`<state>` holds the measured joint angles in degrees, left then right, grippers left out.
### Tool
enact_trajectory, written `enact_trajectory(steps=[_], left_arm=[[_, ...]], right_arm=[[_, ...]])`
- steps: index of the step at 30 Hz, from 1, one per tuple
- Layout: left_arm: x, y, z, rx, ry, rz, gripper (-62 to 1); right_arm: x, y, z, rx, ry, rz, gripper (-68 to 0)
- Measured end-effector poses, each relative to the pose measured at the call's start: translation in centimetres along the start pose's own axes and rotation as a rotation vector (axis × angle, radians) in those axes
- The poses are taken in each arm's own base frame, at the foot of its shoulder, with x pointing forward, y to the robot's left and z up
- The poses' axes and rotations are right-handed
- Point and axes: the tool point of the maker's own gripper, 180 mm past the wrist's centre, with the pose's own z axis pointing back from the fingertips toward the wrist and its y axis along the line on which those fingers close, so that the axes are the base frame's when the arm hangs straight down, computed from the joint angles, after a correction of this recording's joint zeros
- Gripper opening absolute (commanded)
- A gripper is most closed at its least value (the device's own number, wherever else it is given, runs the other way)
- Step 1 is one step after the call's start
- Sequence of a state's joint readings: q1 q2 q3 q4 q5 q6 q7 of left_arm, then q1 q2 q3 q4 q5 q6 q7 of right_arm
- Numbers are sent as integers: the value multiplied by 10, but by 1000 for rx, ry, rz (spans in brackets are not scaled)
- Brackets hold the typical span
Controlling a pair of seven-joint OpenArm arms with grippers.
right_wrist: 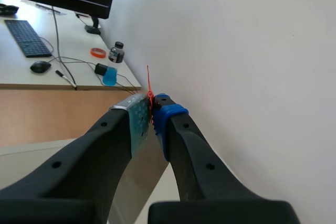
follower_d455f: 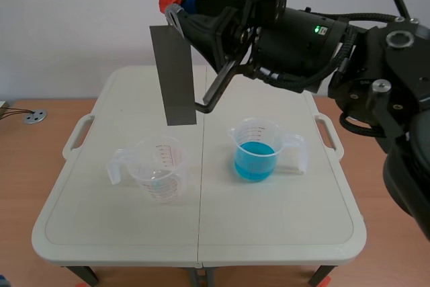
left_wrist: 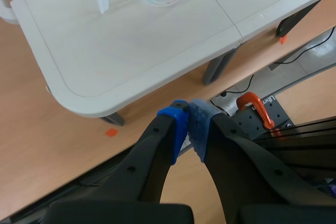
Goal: Hold the metal plate by the orange handle, dip it into the blue solution, take it out and point at it, then put the plate back in the beaker on the left.
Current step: 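Move the plate over the blue solution, then point at the plate with the left hand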
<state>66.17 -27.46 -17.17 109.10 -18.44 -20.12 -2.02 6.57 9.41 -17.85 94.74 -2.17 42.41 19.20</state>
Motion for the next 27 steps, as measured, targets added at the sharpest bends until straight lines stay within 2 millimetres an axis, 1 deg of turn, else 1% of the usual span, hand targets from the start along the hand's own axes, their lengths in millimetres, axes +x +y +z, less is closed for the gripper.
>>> enact_trajectory(steps=[6, 13, 20, 22, 27], left_arm=[[1, 0, 0, 0, -8, 0, -593], [11, 4, -4, 6, -45, -13, -593], [37, 18, -15, 32, -132, -59, -593], [50, 23, -20, 33, -168, -85, -593], [82, 33, -38, 13, -217, -188, -593]], right_arm=[[7, -23, 20, -56, 23, 69, -662], [2, -40, 39, -71, 69, 107, -662], [5, -52, 56, -71, 79, 105, -662], [7, -58, 60, -83, 76, 99, -662], [3, -75, 72, -132, 125, 121, -662]])
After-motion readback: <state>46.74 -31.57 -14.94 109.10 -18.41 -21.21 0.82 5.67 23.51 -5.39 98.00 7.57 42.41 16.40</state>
